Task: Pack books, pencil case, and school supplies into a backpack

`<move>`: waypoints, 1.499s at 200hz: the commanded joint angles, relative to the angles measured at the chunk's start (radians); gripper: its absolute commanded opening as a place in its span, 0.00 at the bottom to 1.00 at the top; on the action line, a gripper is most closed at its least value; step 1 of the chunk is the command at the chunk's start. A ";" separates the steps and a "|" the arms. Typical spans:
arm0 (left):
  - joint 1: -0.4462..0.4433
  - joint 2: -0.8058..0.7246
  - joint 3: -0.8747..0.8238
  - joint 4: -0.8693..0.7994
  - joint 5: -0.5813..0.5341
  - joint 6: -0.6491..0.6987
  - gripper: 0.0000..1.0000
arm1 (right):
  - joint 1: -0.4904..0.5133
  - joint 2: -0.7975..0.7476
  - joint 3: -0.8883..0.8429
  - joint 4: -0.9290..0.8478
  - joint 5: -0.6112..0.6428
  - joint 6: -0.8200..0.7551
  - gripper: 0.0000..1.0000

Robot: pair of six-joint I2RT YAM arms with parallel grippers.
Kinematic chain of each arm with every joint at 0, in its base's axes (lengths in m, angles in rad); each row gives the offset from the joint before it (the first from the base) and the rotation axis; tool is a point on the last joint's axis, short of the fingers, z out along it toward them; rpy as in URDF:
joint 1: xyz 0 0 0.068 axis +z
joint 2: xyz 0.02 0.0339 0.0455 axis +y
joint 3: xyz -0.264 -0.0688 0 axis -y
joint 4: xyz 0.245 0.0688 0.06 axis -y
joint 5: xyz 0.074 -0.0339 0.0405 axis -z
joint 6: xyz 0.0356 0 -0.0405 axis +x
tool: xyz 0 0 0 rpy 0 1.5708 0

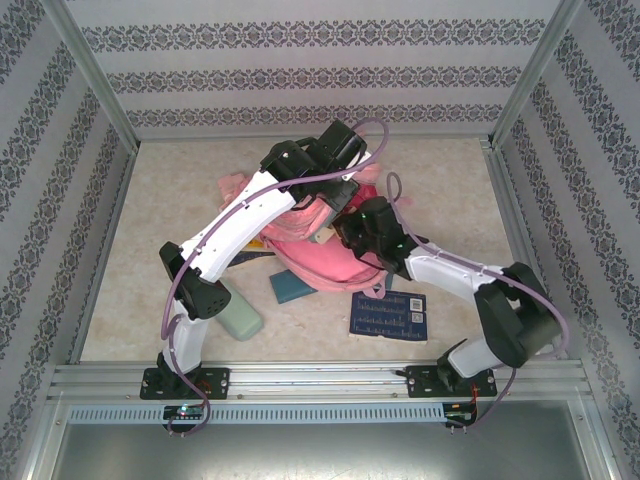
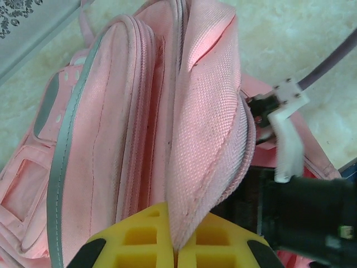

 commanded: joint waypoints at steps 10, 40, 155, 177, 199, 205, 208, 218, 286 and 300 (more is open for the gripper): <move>0.022 -0.047 0.082 0.111 0.001 0.017 0.00 | 0.024 0.068 0.093 0.067 0.144 0.117 0.00; 0.022 -0.060 0.093 0.145 0.019 0.028 0.00 | 0.024 0.201 0.159 0.189 0.226 0.217 0.00; 0.013 -0.098 0.099 0.279 0.178 -0.040 0.00 | 0.079 0.693 0.546 0.280 0.423 0.262 0.10; 0.013 -0.100 0.104 0.287 0.187 -0.041 0.00 | 0.071 0.761 0.604 0.312 0.395 0.249 0.14; 0.013 -0.098 0.106 0.286 0.183 -0.039 0.00 | 0.063 0.791 0.641 0.329 0.368 0.200 0.31; 0.013 -0.096 0.106 0.285 0.178 -0.039 0.00 | 0.059 0.794 0.642 0.343 0.356 0.191 0.36; 0.013 -0.095 0.106 0.283 0.174 -0.038 0.00 | 0.057 0.792 0.641 0.352 0.349 0.187 0.38; 0.012 -0.094 0.106 0.277 0.160 -0.035 0.00 | 0.052 0.778 0.625 0.373 0.342 0.173 0.45; 0.054 -0.072 0.106 0.252 0.069 -0.046 0.00 | 0.014 0.612 0.396 0.534 0.264 0.109 0.64; 0.060 -0.067 0.106 0.246 0.066 -0.047 0.00 | 0.009 0.582 0.364 0.550 0.239 0.084 0.64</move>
